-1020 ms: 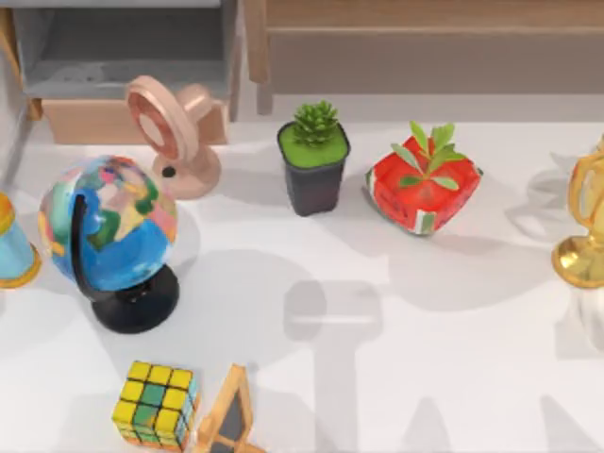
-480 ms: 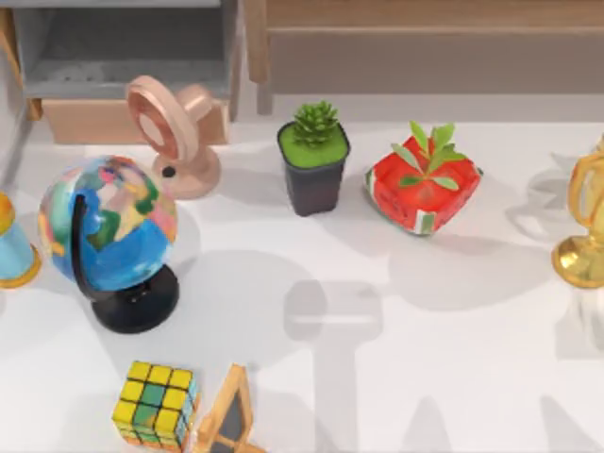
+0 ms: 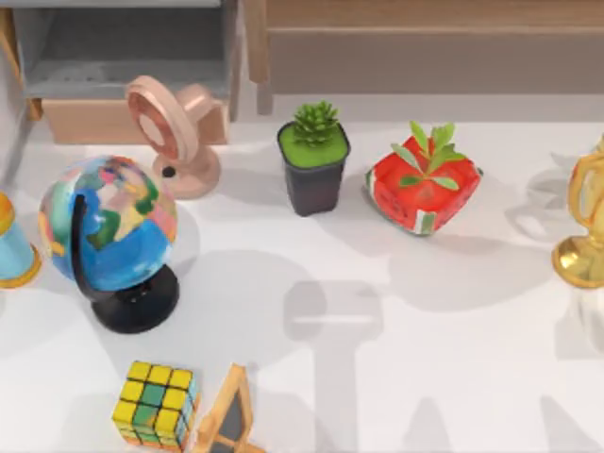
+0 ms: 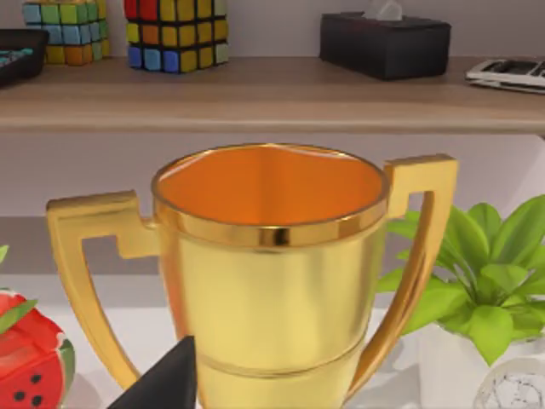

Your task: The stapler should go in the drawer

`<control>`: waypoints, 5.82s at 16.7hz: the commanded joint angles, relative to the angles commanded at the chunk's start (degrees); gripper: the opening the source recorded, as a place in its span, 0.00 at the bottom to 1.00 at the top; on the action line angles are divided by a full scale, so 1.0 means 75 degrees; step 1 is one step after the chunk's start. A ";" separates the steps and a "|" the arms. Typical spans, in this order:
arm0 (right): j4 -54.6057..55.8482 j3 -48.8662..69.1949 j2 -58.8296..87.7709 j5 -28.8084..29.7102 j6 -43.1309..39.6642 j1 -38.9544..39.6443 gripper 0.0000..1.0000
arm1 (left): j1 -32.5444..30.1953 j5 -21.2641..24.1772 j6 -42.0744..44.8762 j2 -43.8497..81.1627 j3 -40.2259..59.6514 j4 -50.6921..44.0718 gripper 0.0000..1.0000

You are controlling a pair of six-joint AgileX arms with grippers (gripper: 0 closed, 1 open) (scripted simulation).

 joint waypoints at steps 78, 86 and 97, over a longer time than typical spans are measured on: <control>0.0000 0.0000 0.0000 0.0000 0.0000 0.0000 1.00 | 0.2227 0.4592 0.9026 -0.2737 -1.1371 1.9187 0.00; 0.0000 0.0000 0.0000 0.0000 0.0000 0.0000 1.00 | 0.2245 0.4591 0.9000 -0.2659 -1.1379 1.9118 0.00; 0.0000 0.0000 0.0000 0.0000 0.0000 0.0000 1.00 | 0.1316 0.3672 0.8960 -0.1965 -0.9705 1.8174 0.00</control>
